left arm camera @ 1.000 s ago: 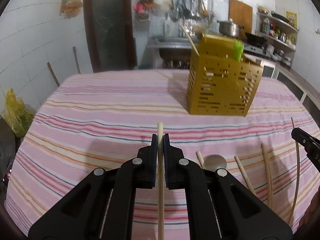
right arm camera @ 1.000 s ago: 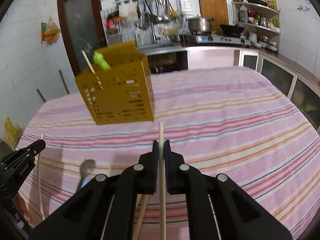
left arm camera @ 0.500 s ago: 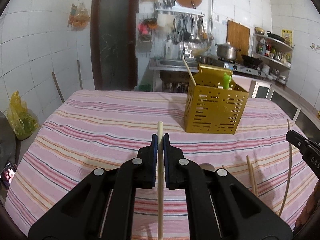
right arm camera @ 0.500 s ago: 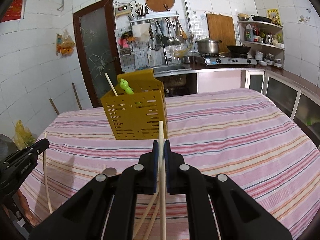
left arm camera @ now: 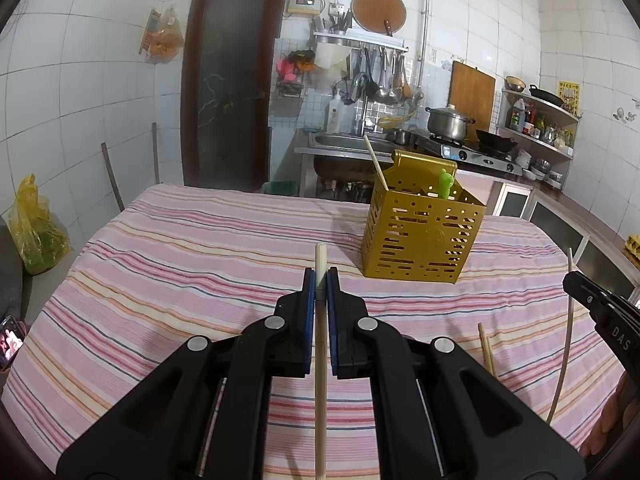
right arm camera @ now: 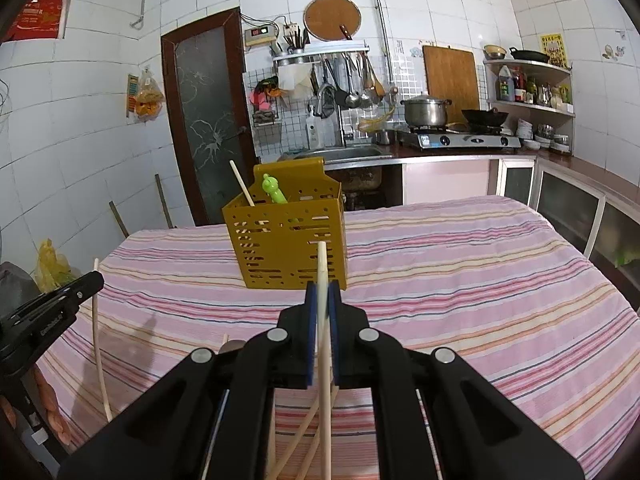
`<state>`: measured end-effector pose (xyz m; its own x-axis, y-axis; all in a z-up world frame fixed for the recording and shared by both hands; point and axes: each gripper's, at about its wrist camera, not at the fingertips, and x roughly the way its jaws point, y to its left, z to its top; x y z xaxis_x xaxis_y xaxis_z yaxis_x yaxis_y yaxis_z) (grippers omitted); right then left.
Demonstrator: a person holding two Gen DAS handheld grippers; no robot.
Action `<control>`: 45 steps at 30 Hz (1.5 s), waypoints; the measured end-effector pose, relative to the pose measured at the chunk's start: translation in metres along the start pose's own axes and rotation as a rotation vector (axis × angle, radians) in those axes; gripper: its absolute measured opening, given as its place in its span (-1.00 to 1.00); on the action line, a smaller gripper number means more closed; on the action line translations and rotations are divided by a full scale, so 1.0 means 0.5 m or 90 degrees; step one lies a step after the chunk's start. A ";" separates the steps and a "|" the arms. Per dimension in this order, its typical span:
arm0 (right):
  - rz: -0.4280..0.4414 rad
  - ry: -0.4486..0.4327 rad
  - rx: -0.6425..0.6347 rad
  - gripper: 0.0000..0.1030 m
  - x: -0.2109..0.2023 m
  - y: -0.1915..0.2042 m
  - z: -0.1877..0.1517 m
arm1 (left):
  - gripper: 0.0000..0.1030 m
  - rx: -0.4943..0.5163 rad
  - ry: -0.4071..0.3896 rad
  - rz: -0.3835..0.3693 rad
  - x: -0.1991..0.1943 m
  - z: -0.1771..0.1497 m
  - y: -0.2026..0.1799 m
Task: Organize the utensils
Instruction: 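Carry both held chopsticks over the yellow caddy with both tools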
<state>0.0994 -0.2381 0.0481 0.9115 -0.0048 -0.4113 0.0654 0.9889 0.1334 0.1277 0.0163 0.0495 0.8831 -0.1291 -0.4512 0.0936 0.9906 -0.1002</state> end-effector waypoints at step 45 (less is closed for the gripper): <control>0.012 -0.178 -0.011 -0.88 -0.013 0.022 0.255 | -0.91 0.051 -0.190 -0.078 -0.029 0.265 -0.120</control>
<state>0.1461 -0.2460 0.1671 0.9893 -0.0254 -0.1439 0.0433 0.9915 0.1228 0.1701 -0.0350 0.1797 0.9576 -0.2397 -0.1599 0.2325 0.9706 -0.0628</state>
